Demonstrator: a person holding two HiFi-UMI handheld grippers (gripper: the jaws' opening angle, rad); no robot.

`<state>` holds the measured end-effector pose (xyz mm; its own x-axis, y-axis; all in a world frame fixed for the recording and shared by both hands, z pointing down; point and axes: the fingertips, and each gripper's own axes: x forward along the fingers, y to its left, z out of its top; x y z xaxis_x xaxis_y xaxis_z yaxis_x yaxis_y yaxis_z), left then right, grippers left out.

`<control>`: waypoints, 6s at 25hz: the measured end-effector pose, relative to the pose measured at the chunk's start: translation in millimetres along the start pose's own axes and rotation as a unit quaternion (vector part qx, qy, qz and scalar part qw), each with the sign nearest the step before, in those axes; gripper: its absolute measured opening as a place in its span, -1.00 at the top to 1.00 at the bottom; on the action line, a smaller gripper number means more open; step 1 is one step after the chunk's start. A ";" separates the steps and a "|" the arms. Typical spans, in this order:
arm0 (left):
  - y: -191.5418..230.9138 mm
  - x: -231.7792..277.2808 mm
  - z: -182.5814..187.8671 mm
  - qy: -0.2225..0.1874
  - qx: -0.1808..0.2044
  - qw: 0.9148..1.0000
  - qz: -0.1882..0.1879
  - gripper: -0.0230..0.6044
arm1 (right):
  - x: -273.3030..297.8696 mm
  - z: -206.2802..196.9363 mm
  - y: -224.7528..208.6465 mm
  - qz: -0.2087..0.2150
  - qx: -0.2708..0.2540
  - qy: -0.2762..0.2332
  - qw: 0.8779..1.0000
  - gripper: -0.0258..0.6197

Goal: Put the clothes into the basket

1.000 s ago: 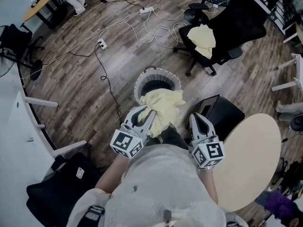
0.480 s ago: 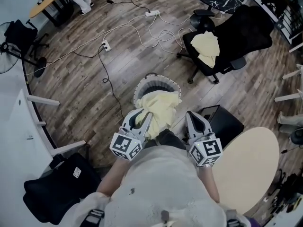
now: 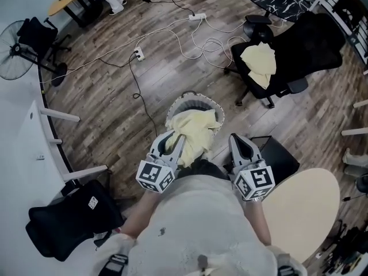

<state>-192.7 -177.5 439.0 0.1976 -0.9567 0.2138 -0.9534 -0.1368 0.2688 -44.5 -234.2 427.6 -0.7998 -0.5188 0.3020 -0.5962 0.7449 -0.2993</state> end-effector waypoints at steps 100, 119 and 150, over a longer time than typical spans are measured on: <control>209.9 187.2 -364.8 0.445 0.065 0.887 -0.103 0.62 | 128.4 -98.6 -48.0 -0.194 0.094 0.062 0.975 0.90; 237.7 194.0 -418.2 0.497 0.054 0.864 -0.065 0.58 | 137.1 -118.5 -48.5 -0.189 0.094 0.088 0.973 0.90; 243.6 190.0 -427.7 0.495 0.016 0.868 -0.045 0.73 | 145.0 -134.8 -50.0 -0.176 0.099 0.096 0.975 0.90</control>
<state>-290.0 -282.7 946.8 0.3556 -0.2546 0.8993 -0.9266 -0.2222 0.3035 -121.3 -290.1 608.4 -0.5268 -0.6251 0.5759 -0.8482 0.4298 -0.3094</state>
